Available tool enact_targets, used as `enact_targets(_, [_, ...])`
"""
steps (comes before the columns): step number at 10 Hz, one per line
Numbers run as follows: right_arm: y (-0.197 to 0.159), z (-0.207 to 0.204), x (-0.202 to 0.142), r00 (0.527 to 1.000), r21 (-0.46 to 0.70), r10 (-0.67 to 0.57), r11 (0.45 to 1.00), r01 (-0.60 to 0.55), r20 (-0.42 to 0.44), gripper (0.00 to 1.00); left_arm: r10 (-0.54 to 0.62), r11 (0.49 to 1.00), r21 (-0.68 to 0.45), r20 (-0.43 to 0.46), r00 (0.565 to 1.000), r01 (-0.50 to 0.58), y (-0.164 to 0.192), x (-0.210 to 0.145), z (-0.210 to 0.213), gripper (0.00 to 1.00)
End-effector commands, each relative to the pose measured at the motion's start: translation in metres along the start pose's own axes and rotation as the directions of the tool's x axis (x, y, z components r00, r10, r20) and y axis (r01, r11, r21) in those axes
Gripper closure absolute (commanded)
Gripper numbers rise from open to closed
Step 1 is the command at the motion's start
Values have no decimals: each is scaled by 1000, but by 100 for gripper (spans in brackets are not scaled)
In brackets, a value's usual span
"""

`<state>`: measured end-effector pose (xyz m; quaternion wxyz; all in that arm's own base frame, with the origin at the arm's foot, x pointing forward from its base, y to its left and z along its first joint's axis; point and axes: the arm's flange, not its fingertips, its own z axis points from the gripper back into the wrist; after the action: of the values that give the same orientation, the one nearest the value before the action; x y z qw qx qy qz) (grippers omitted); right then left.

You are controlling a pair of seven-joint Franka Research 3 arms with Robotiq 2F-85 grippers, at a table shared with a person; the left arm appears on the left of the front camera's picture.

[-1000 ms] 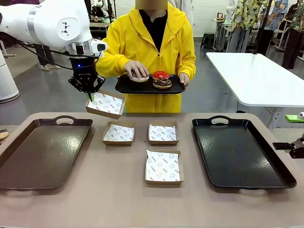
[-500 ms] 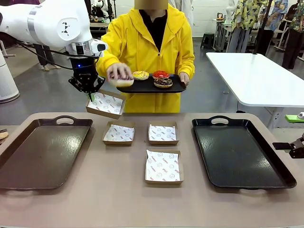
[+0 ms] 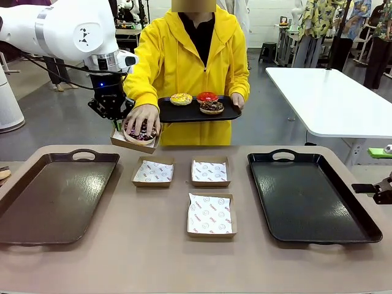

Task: Individually package the donuts and arrange them on the tray.
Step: Place the picked Paper togo box on the Handle tray while simultaneously picking up another Paper togo box from the table with the other hand.

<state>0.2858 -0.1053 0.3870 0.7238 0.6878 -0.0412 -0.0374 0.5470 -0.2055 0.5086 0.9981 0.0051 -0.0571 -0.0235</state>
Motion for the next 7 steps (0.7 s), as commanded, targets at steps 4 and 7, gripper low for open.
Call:
enact_targets(4, [1,0,0,1000,14,4,1000,-4,0,0,2,1000,6,3,1000,-2,2,-4,2,100])
enact_targets(7, [1,0,0,1000,14,4,1000,-4,0,0,2,1000,6,3,1000,-2,2,-4,2,100])
